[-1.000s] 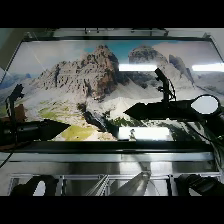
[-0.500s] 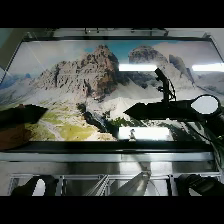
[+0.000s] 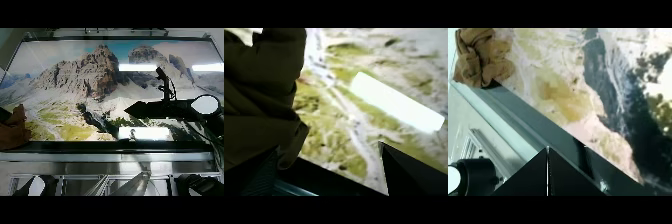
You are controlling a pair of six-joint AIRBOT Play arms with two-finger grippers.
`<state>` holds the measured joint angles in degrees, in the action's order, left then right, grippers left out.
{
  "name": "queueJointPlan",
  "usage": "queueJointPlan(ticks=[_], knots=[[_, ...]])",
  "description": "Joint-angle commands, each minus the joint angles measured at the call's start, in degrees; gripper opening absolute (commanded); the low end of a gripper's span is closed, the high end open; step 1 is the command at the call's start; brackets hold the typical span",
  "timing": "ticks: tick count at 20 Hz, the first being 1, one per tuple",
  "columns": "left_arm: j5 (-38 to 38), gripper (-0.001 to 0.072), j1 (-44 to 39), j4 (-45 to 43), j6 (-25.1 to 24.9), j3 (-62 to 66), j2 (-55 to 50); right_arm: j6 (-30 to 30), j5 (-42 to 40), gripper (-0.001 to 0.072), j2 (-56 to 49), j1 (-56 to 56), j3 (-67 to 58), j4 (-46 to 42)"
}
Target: Fold the shirts.
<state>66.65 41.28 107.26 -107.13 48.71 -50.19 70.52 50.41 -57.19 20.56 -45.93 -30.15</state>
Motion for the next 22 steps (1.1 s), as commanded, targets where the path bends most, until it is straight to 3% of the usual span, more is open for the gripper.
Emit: queueJointPlan(ticks=[1, 8, 14, 15, 16, 17, 19, 22], knots=[[-1.29, 0.0714, -2.12, -9.27, -0.61, -0.63, -9.35, 0.0, -2.62, 0.0017, -0.02, 0.04, 0.0, 1.09], [-2.23, 0.0713, -6.62, -11.78, 0.33, -0.59, -24.2, -0.02, -3.06, 0.0018, -0.02, 0.04, 0.0, 4.55], [-4.17, 0.0707, -6.62, -11.76, 0.33, -0.5, -28.3, -0.04, -3.67, 0.0018, -0.02, 0.07, 0.02, 4.5], [-4.22, 0.0544, -6.64, -11.69, 0.33, 0.13, -28.26, -0.04, -3.67, 0.0017, -0.02, 0.04, 0.02, 4.5], [-2.82, 0.0078, -6.91, -11.61, 0.33, 1.62, -28.26, -0.02, -3.67, 0.0018, -0.02, 0.04, 0.02, 4.5], [-0.79, 0.0, -7.74, -11.13, 0.28, 3.63, -28.24, -0.02, -3.67, 0.0017, -0.02, 0.07, 0.02, 4.5], [2.86, 0.002, -11.28, -7.3, 0.04, 8.72, -28.24, -0.02, -3.67, 0.0018, -0.02, 0.04, 0.02, 4.52], [8.79, 0.002, -23.61, 7.61, -3.5, 18.78, -28.24, 0.0, -3.67, 0.0018, -0.02, 0.04, 0.02, 4.52]])
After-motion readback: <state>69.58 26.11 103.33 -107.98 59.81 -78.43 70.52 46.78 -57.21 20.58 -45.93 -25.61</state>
